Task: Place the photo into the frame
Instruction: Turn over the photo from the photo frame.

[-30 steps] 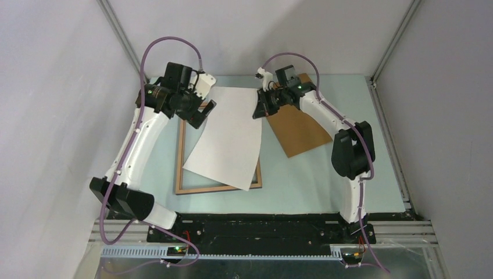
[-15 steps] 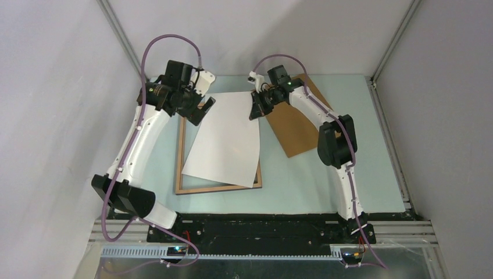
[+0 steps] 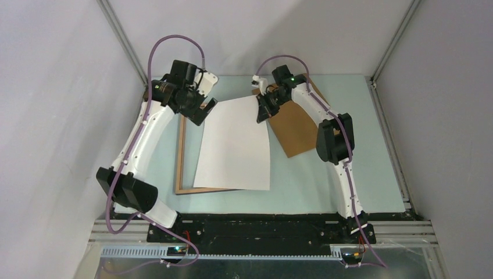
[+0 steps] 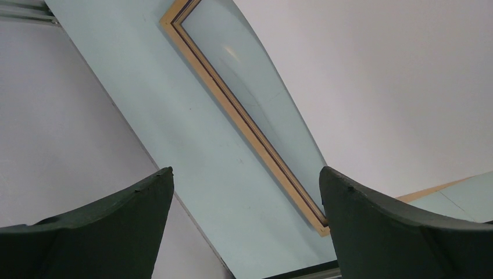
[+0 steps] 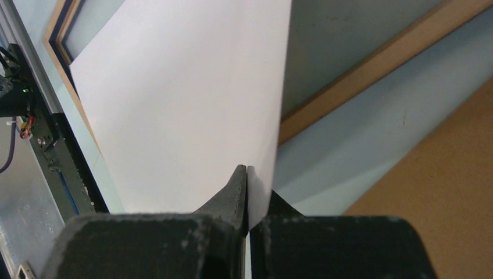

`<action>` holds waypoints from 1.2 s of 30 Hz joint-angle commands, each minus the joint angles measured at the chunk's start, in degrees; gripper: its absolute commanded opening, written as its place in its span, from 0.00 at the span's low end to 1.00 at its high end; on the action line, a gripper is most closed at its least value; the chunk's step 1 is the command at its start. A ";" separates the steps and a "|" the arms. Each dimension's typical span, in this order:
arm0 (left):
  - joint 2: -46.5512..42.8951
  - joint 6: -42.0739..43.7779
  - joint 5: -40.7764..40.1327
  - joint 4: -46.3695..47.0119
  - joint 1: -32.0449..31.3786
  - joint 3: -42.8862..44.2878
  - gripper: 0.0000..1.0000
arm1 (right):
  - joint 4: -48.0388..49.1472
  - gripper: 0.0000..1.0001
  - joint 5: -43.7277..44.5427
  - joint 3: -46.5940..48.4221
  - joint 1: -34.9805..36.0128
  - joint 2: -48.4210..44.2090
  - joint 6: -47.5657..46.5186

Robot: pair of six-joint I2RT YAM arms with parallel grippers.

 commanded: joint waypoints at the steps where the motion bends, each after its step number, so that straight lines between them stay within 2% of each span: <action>1: 0.77 -1.00 0.10 1.18 0.49 2.94 1.00 | -2.38 0.00 -1.14 3.58 -0.14 1.17 -2.52; 20: 1.48 -0.84 0.56 1.29 0.48 2.52 1.00 | 7.80 0.00 0.26 11.70 0.70 10.18 11.55; 36: 0.90 0.02 0.04 1.31 0.48 1.02 1.00 | 9.80 0.01 1.39 14.58 2.65 13.50 13.07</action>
